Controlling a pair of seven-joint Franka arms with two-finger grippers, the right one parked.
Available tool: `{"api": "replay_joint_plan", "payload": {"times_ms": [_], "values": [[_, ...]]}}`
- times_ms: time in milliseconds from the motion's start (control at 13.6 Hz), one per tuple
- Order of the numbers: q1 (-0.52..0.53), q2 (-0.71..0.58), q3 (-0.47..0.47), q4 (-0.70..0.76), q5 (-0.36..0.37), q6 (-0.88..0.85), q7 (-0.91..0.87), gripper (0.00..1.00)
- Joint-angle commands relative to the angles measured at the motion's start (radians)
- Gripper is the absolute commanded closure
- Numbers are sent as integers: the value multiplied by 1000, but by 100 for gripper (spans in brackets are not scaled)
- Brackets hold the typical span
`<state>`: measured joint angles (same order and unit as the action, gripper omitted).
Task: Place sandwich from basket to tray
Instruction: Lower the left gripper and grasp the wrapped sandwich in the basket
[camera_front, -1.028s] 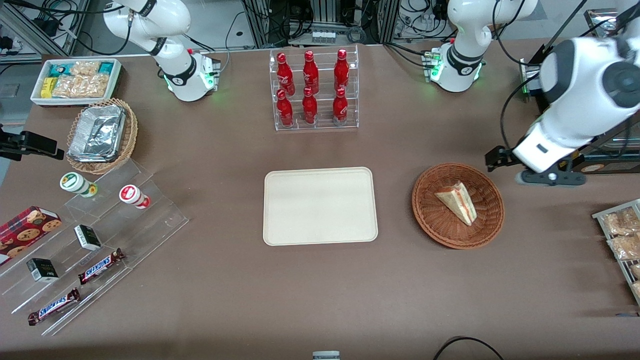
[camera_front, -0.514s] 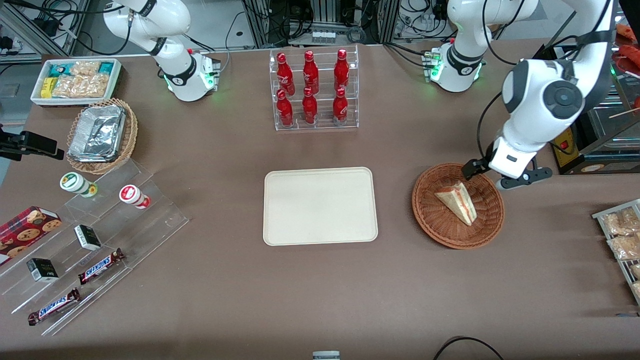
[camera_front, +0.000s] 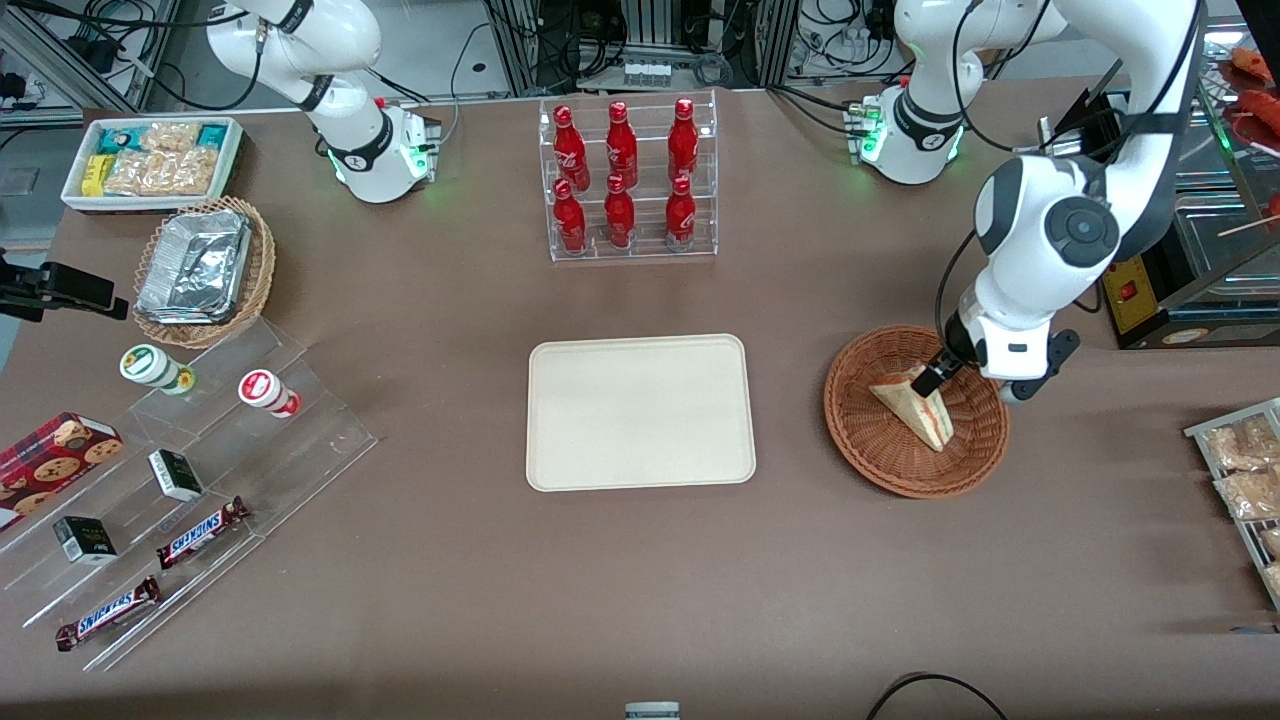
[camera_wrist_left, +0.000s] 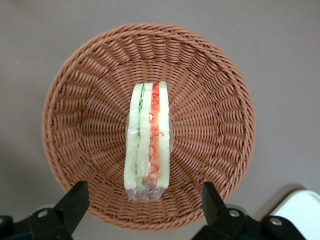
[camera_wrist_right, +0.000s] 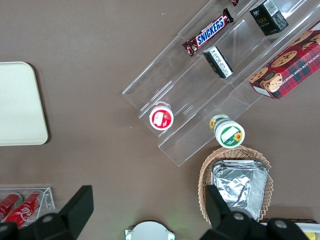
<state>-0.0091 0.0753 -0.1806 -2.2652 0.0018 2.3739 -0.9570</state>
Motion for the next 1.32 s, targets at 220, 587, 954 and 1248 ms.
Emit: {"api": "replay_joint_plan", "payload": {"times_ms": [220, 587, 954, 1248], "values": [[-9, 112, 6, 0, 18, 91, -54, 0], [-8, 176, 10, -4, 18, 136, -60, 0], [-3, 173, 15, 1, 21, 99, -57, 100], [-9, 135, 10, 134, 23, -112, -3, 100]]}}
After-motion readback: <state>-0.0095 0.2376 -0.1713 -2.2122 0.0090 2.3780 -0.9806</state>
